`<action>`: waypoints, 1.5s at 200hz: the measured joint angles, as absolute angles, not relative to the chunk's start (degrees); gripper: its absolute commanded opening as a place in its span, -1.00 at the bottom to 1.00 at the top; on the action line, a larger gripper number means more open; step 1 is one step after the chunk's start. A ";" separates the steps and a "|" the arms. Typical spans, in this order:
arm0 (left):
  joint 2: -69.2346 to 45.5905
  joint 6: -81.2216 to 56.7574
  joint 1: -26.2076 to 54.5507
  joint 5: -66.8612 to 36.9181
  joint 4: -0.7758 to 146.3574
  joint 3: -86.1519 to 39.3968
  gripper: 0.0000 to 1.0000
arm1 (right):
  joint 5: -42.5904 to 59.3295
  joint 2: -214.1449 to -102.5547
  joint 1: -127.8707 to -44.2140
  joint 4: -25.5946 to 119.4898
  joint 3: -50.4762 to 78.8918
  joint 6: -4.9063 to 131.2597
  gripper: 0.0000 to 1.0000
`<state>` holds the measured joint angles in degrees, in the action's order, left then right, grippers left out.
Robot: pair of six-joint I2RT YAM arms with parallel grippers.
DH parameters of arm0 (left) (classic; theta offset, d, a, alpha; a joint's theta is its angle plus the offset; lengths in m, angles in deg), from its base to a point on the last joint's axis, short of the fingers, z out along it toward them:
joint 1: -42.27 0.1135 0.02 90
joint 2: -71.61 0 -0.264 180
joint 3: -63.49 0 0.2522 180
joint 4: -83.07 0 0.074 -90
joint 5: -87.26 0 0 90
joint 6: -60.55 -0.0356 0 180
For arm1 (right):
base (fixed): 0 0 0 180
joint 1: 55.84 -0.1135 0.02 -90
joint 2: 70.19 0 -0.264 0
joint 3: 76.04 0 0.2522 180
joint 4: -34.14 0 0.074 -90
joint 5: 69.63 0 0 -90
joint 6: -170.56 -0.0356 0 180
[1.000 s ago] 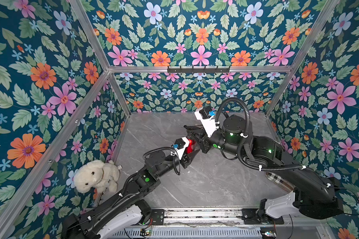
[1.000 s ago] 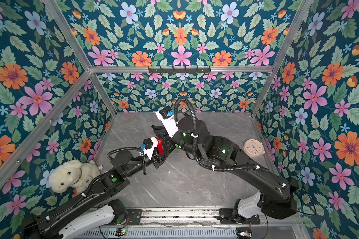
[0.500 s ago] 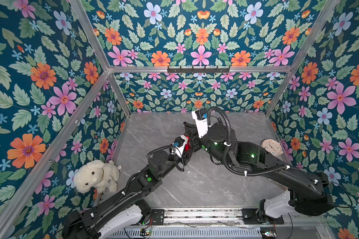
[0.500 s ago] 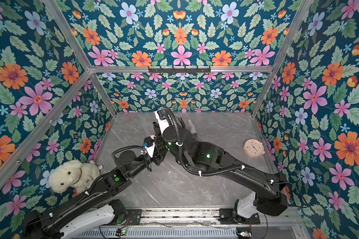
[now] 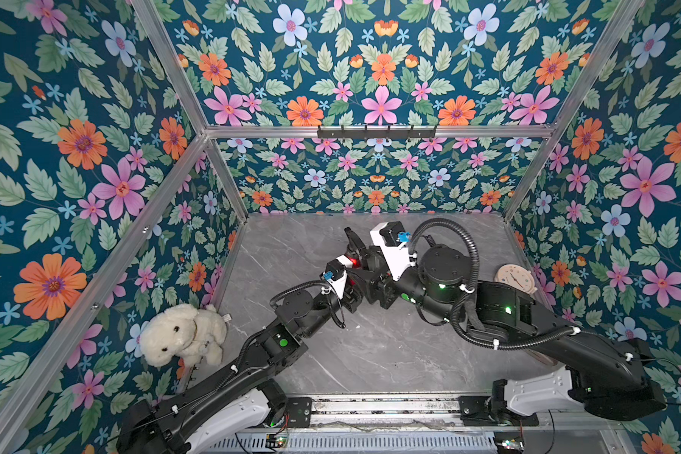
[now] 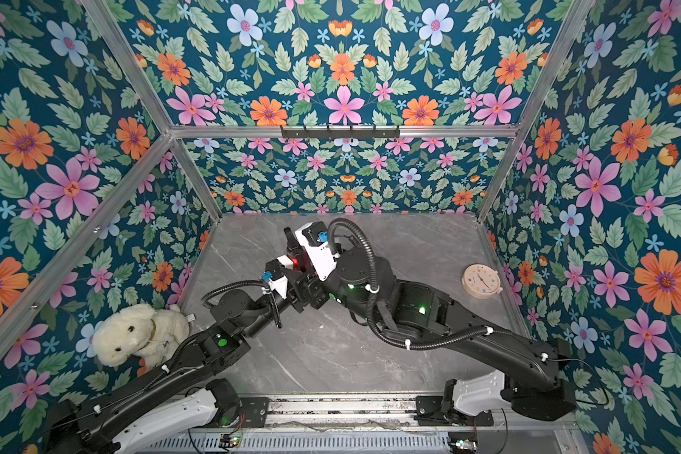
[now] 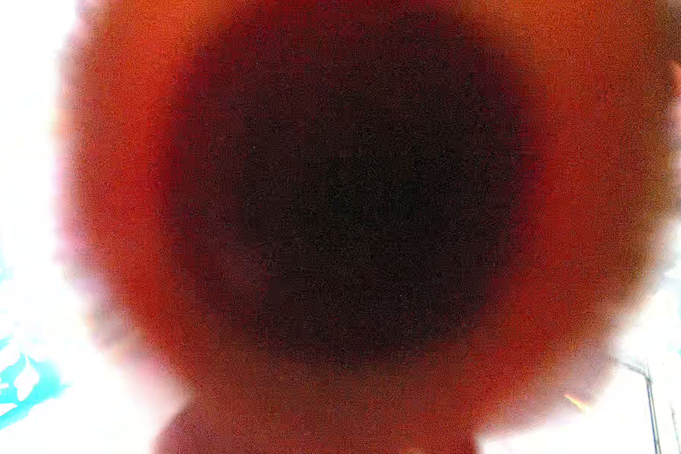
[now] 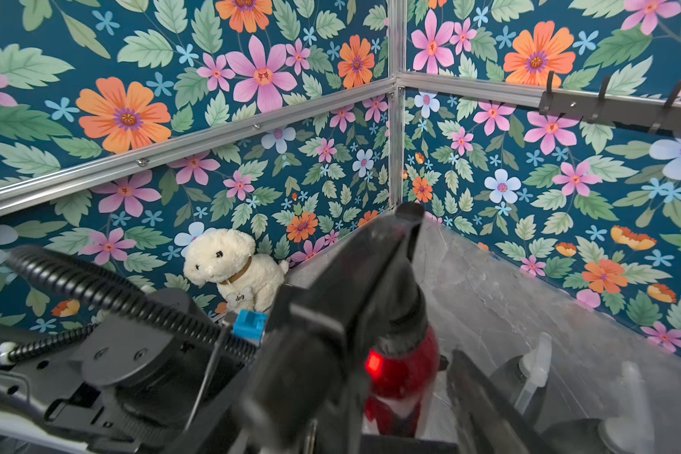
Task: Attach spray nozzles to spray bottles
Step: Screw the spray nozzle on the spray bottle.
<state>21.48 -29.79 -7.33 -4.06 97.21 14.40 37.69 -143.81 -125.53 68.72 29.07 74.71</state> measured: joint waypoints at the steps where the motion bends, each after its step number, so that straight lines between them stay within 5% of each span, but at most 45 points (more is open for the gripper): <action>1: 21.48 -29.79 -7.33 -4.13 97.23 14.40 -1.00 | 37.65 -143.66 -125.51 68.67 28.94 74.76 0.49; 70: 22.42 -29.35 -7.33 -9.00 98.00 14.66 -1.00 | 34.83 -133.19 -121.03 65.90 21.99 75.09 0.39; 140: 20.08 -28.55 -7.33 -10.03 97.97 13.46 -1.00 | 34.81 -144.73 -126.38 70.42 30.12 75.39 0.41; 174: 20.19 -28.41 -7.33 -10.95 97.95 13.35 -1.00 | 34.02 -139.33 -125.86 70.84 26.25 76.49 0.39; 245: 21.08 -27.85 -6.24 -28.72 98.39 13.30 -1.00 | 6.06 -136.53 -110.82 73.46 27.34 77.29 0.50; 300: 19.90 -25.33 -5.98 -37.66 99.18 12.17 -1.00 | -3.49 -141.01 -110.54 77.26 32.61 79.70 0.22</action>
<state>19.90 -25.33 -5.98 -37.66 99.18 12.17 -3.49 -141.01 -110.54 77.26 32.61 79.70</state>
